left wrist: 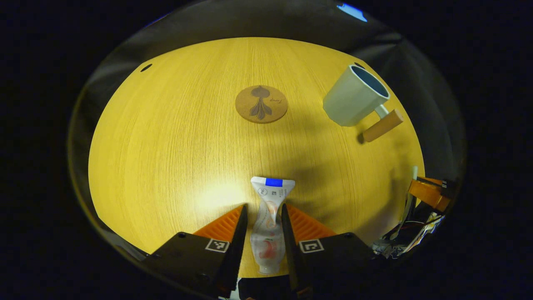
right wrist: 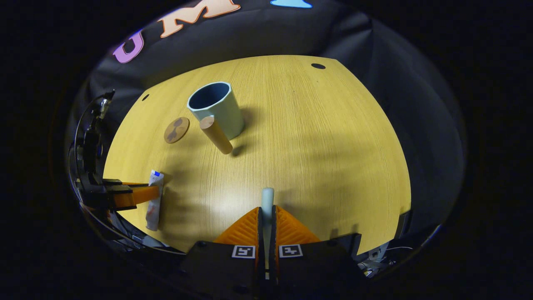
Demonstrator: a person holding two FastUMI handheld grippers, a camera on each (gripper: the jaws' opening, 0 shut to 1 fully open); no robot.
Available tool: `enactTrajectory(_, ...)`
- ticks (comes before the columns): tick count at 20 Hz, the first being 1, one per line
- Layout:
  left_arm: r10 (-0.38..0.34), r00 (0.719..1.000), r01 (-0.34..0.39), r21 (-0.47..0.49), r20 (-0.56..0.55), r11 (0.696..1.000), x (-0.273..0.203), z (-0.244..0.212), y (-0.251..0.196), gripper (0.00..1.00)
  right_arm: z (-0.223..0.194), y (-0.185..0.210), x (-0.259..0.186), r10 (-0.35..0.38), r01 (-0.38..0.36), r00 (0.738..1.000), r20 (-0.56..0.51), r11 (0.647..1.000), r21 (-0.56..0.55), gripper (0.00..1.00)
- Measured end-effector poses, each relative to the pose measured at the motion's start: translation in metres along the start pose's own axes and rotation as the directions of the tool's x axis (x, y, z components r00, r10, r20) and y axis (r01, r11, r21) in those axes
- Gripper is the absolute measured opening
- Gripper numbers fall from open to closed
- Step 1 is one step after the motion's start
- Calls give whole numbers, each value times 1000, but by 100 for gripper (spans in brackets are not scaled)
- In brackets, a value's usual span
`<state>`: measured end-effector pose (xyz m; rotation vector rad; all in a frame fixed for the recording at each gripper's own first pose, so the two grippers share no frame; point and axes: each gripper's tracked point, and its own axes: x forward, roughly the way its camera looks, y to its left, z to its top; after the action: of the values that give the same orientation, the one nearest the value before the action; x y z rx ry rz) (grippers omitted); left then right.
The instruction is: Put the toothbrush and toothpaste on the desktop into the cup, then pick up the cup and place it on the coaster on the desktop.
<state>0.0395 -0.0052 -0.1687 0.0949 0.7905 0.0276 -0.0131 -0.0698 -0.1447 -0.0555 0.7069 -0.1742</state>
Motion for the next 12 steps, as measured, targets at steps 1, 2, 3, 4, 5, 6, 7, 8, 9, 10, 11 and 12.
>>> enactTrajectory(1,3,1000,-3,-5,-8,1000,2,-1,-1,40,2,-1,0,-1,1,1000,3,1000,2,6)
enactTrajectory(2,6,1000,-6,-10,-15,1000,4,-2,-2,38,3,-3,0,-3,3,1000,6,1000,3,6)
enactTrajectory(3,15,1000,-15,-11,-21,1000,6,-3,-1,34,5,-4,1,-5,5,1000,8,1000,4,6)
enactTrajectory(4,21,1000,-22,-5,-19,1000,6,-2,-1,33,6,-5,0,-6,6,1000,10,1000,5,6)
enactTrajectory(5,26,999,-27,-7,-21,1000,7,-2,-1,29,7,-5,0,-7,7,1000,11,1000,5,6)
enactTrajectory(6,31,999,-31,-13,-17,999,7,-1,-2,27,7,-6,1,-8,8,1000,13,1000,5,6)
enactTrajectory(7,28,1000,-28,0,-9,1000,6,1,-3,19,9,-7,2,-11,11,1000,14,1000,5,6)
enactTrajectory(8,27,1000,-27,11,2,1000,9,3,-6,16,8,-9,2,-14,14,1000,15,1000,6,6)
enactTrajectory(9,26,1000,-26,18,-1,999,9,2,-8,8,9,-9,3,-14,14,1000,16,1000,10,6)
enactTrajectory(10,20,1000,-20,17,11,1000,8,3,-8,6,10,-9,3,-15,15,1000,19,1000,12,6)
enactTrajectory(11,10,1000,-10,10,21,1000,6,4,-9,4,13,-10,3,-18,17,1000,23,1000,14,7)
enactTrajectory(12,-1,999,1,6,33,1000,5,5,-8,3,15,-11,3,-21,21,999,31,1000,17,7)
